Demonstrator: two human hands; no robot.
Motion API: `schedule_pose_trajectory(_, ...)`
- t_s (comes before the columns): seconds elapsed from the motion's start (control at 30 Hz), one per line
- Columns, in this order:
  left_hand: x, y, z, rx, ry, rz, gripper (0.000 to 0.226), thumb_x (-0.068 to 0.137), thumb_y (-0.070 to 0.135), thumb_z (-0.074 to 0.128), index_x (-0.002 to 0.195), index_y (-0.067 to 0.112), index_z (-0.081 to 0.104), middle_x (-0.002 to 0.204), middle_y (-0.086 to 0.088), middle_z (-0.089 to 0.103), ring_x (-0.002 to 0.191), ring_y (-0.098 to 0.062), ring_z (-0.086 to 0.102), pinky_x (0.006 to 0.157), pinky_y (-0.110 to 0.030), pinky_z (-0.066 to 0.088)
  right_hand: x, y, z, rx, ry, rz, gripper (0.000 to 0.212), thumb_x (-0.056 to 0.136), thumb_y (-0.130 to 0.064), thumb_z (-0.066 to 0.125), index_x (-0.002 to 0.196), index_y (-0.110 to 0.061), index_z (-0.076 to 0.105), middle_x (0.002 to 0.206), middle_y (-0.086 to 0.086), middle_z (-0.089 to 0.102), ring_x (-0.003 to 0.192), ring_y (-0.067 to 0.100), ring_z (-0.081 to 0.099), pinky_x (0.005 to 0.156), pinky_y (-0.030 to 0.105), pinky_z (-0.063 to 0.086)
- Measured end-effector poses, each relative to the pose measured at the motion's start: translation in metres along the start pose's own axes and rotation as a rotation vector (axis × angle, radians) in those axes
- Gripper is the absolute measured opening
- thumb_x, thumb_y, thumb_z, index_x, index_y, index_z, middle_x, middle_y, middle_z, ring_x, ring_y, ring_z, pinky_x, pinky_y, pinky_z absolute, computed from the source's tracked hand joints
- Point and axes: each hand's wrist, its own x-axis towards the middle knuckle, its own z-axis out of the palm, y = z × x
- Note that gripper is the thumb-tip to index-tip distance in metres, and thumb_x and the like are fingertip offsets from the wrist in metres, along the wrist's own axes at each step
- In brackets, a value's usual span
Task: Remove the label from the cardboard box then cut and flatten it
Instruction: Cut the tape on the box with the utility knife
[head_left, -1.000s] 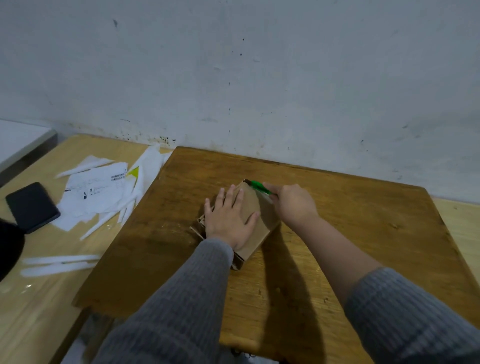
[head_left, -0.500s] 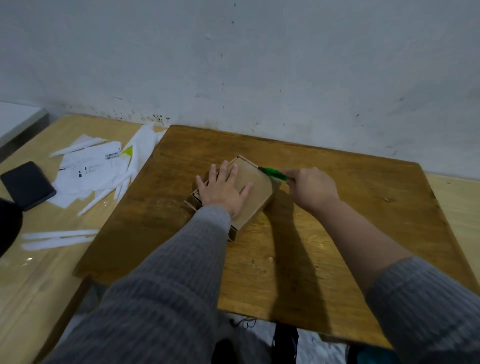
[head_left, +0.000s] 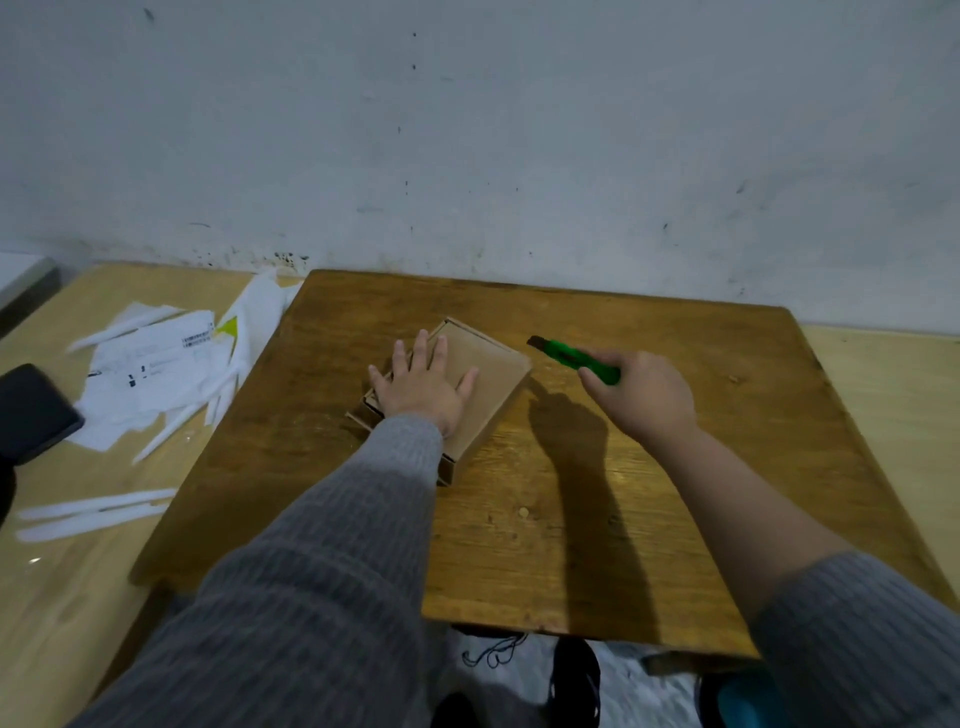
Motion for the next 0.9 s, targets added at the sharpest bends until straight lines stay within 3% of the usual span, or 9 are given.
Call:
schedule_pose_trajectory(0.1, -0.001, 0.001, 0.0, 0.005, 0.009, -0.008, 0.074, 0.094, 0.067, 0.012, 0.154, 0.029, -0.007, 0.162, 0.005, -0.015, 0.149, -0.027, -0.008, 0.117, -0.059, 0.002, 0.007, 0.0, 0.0, 0.345, 0.039, 0.144, 0.035, 0.091, -0.037, 0.058, 0.126, -0.034, 0.059, 0.083, -0.004, 0.071, 0.06, 0.015, 0.062, 0.048, 0.031, 0.05)
schedule_pose_trajectory(0.2, 0.0, 0.003, -0.001, -0.012, 0.009, -0.002, 0.073, 0.095, 0.066, 0.012, 0.155, 0.029, -0.007, 0.162, 0.005, -0.014, 0.149, -0.027, -0.004, 0.117, -0.057, 0.005, 0.018, -0.001, 0.001, 0.762, -0.024, 0.316, 0.042, 0.095, -0.014, 0.051, 0.135, -0.027, 0.05, 0.088, -0.001, 0.068, 0.06, 0.014, 0.059, 0.05, 0.026, 0.044)
schedule_pose_trajectory(0.33, 0.002, 0.006, 0.001, -0.016, 0.034, -0.017, 0.073, 0.095, 0.066, 0.013, 0.155, 0.029, -0.006, 0.163, 0.006, -0.013, 0.149, -0.027, 0.003, 0.116, -0.056, 0.011, 0.029, 0.001, 0.004, 0.968, -0.07, 0.399, 0.058, 0.095, 0.004, 0.039, 0.144, -0.027, 0.036, 0.113, 0.004, 0.064, 0.081, 0.015, 0.057, 0.06, 0.026, 0.04)
schedule_pose_trajectory(0.43, 0.003, 0.01, 0.001, -0.038, 0.049, -0.048, 0.072, 0.095, 0.066, 0.013, 0.155, 0.029, -0.004, 0.162, 0.005, -0.013, 0.148, -0.028, 0.005, 0.115, -0.056, 0.014, 0.041, 0.007, 0.013, 0.946, -0.057, 0.438, 0.06, 0.097, 0.003, 0.035, 0.147, -0.028, 0.028, 0.131, 0.005, 0.056, 0.098, 0.016, 0.049, 0.063, 0.025, 0.038)
schedule_pose_trajectory(0.53, 0.004, 0.027, 0.002, -0.086, 0.064, -0.102, 0.072, 0.096, 0.064, 0.014, 0.155, 0.027, -0.003, 0.162, 0.002, -0.014, 0.147, -0.031, 0.006, 0.114, -0.057, 0.015, 0.053, 0.015, 0.026, 0.813, -0.012, 0.472, 0.058, 0.097, -0.002, 0.04, 0.147, -0.029, 0.029, 0.148, 0.007, 0.033, 0.115, 0.024, 0.046, 0.089, 0.036, 0.046)
schedule_pose_trajectory(0.6, 0.009, 0.043, 0.004, -0.126, 0.063, -0.145, 0.072, 0.096, 0.063, 0.014, 0.155, 0.025, -0.004, 0.162, 0.0, -0.016, 0.148, -0.032, 0.004, 0.114, -0.059, 0.013, 0.06, 0.023, 0.033, 0.712, 0.011, 0.481, 0.056, 0.095, 0.003, 0.04, 0.146, -0.02, 0.033, 0.145, 0.008, 0.03, 0.123, 0.028, 0.044, 0.098, 0.036, 0.042)
schedule_pose_trajectory(0.8, 0.027, 0.073, 0.014, -0.157, 0.122, -0.271, 0.071, 0.096, 0.061, 0.01, 0.155, 0.024, -0.005, 0.162, -0.002, -0.015, 0.148, -0.032, 0.003, 0.113, -0.059, 0.008, 0.076, 0.056, 0.062, 0.611, 0.026, 0.514, 0.046, 0.096, 0.001, 0.04, 0.14, -0.011, 0.043, 0.131, 0.011, 0.038, 0.114, 0.027, 0.047, 0.096, 0.031, 0.041)
schedule_pose_trajectory(0.9, 0.03, 0.079, 0.016, -0.133, 0.147, -0.297, 0.071, 0.096, 0.061, 0.009, 0.155, 0.023, -0.003, 0.163, -0.002, -0.011, 0.147, -0.033, 0.005, 0.112, -0.059, 0.01, 0.075, 0.065, 0.078, 0.427, 0.073, 0.451, 0.041, 0.095, -0.005, 0.043, 0.135, -0.01, 0.051, 0.122, 0.013, 0.044, 0.108, 0.03, 0.048, 0.094, 0.034, 0.039)
